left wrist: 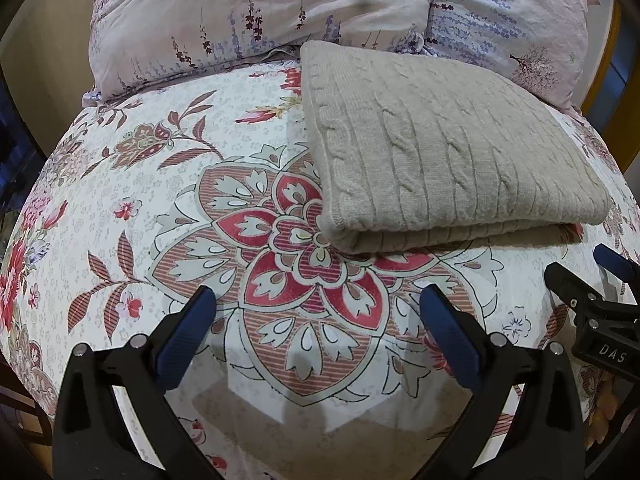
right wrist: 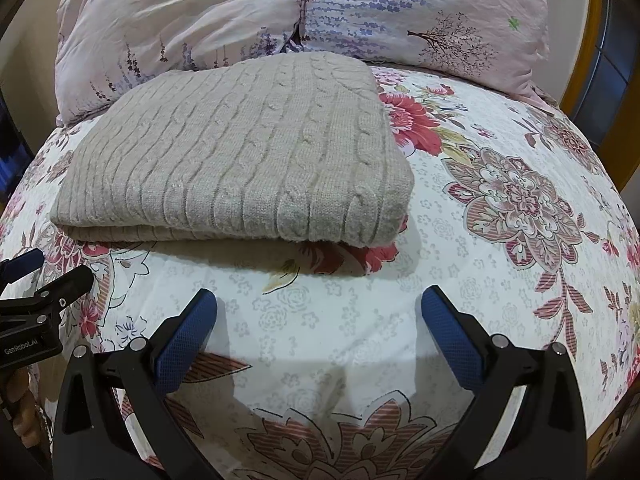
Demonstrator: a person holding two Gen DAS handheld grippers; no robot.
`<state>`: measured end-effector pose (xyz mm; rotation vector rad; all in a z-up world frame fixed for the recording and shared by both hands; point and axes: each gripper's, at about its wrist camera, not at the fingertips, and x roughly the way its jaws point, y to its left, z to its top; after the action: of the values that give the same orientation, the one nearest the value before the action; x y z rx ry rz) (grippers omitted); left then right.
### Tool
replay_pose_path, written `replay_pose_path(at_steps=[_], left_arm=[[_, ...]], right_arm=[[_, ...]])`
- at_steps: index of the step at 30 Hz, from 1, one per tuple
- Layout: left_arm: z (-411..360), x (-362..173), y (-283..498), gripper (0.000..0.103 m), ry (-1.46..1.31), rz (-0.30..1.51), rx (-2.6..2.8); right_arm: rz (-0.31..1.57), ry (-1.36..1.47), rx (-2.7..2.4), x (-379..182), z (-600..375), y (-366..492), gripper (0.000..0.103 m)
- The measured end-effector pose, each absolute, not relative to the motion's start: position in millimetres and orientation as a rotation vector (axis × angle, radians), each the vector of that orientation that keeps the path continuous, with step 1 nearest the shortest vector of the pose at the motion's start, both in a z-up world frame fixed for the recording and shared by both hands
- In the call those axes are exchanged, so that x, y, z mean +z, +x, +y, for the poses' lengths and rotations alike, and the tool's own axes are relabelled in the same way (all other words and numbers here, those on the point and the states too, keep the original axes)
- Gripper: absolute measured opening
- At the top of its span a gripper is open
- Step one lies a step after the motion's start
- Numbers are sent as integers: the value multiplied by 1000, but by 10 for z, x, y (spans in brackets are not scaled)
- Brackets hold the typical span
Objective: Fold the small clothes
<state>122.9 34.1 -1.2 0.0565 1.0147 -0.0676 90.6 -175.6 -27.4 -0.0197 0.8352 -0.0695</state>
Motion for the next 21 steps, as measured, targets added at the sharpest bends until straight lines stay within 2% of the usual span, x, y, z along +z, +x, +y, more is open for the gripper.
replay_pose_path(at_steps=[21], left_arm=[[343, -13, 1234, 101, 58, 1016, -69]], right_arm=[[834, -23, -63, -273, -1779, 905, 102]])
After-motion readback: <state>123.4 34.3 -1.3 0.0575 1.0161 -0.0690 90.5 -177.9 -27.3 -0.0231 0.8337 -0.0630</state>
